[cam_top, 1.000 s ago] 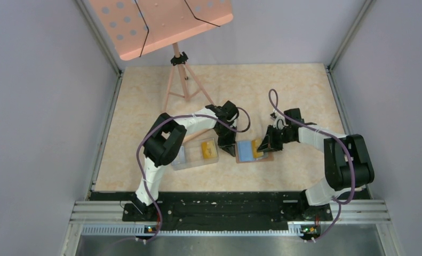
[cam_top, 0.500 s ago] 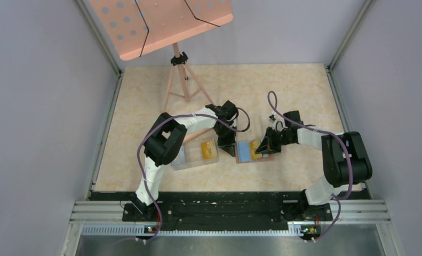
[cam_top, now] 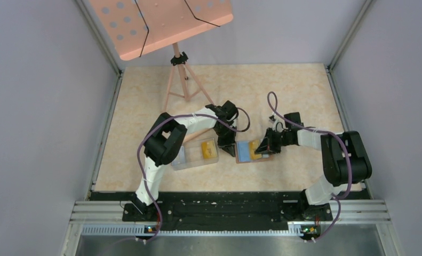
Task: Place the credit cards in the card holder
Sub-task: Insert the credit card into the card holder.
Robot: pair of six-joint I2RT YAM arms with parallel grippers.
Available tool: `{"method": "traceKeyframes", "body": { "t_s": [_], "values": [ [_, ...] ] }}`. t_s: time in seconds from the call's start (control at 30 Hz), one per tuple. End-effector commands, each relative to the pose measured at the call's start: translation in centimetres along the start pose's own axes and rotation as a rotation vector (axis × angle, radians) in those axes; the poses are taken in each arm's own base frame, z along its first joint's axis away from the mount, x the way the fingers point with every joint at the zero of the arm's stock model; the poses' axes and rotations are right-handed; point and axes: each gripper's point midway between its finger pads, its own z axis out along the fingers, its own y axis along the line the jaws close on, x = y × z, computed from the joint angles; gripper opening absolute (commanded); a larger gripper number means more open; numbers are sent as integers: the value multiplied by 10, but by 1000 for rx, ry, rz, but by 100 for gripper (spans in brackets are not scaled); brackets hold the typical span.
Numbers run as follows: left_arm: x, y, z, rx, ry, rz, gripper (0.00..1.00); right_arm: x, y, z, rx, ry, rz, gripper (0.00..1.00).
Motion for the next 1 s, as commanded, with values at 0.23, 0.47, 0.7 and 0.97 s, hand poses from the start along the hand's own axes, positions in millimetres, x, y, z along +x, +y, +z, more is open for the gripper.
{"method": "traceKeyframes", "body": {
  "t_s": [0.23, 0.47, 0.7, 0.97],
  "values": [
    [-3, 4, 8, -11, 3, 6, 0, 15, -15, 13, 21, 30, 19, 0],
    [-3, 4, 7, -15, 1, 5, 0, 27, -11, 20, 45, 106, 62, 0],
    [-4, 6, 6, -28, -6, 5, 0, 23, -8, 24, 187, 149, 12, 5],
    [-5, 6, 6, -32, -6, 8, 0, 13, -9, 11, 374, 163, -105, 38]
  ]
}}
